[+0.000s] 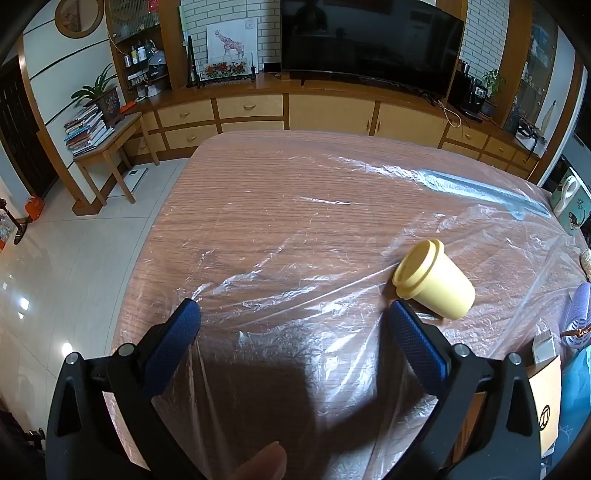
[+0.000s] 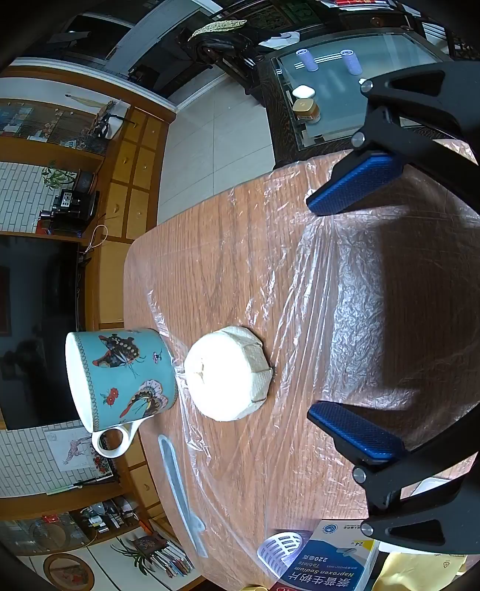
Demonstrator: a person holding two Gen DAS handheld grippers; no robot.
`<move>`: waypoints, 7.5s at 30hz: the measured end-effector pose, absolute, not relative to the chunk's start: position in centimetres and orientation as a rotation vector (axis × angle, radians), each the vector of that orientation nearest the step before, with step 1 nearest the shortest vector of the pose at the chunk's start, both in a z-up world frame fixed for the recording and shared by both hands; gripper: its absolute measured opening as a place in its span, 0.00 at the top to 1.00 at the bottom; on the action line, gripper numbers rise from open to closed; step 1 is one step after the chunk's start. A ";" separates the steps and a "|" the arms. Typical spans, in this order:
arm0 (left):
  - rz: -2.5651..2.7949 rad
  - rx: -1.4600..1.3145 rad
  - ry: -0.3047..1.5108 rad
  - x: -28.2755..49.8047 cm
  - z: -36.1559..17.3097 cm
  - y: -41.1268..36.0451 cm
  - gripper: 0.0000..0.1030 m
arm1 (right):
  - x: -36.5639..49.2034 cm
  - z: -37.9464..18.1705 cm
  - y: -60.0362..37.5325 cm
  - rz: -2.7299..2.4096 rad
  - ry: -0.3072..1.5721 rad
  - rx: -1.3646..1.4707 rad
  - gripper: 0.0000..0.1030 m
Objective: Collect trash
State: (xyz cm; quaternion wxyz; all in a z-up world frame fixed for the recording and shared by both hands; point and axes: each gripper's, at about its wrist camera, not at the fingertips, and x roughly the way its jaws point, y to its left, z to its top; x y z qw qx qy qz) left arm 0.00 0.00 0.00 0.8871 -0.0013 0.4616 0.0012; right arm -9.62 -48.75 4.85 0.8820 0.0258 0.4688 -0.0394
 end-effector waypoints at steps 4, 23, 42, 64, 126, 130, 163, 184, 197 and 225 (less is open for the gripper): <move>0.002 -0.003 0.959 0.0 0.0 0.0 0.01 | -9.6 4.8 -48.7 -0.082 0.977 0.053 0.04; 0.002 -0.003 0.960 0.0 0.0 0.0 0.01 | -9.6 4.8 -48.7 -0.082 0.977 0.053 0.03; 0.002 -0.003 0.960 0.0 0.0 0.0 0.01 | -9.6 4.8 -48.7 -0.081 0.977 0.051 0.03; 0.003 -0.002 0.960 0.0 0.0 0.0 0.01 | -9.5 4.5 -49.1 -0.091 0.977 0.060 0.03; -0.772 -0.002 1.084 -13.5 4.0 -15.9 0.25 | -19.4 9.0 -27.7 0.403 1.051 -0.320 0.21; -0.800 -0.069 1.105 -13.1 3.5 -15.5 0.50 | -19.4 8.5 -27.5 0.402 1.052 -0.316 0.34; -0.767 -0.111 0.881 -18.1 9.3 -9.5 0.59 | -26.2 14.9 -30.2 0.330 0.942 0.170 0.41; -0.639 -0.126 0.903 -28.2 9.5 -11.0 0.59 | -34.6 13.7 -31.4 0.557 1.019 0.168 0.41; -0.622 -0.061 0.953 -33.7 8.0 -12.3 0.58 | -38.2 11.2 -32.5 0.631 1.101 0.157 0.41; -0.587 -0.010 1.133 -36.3 1.1 -11.8 0.59 | -39.8 3.4 -29.9 0.665 1.328 0.092 0.41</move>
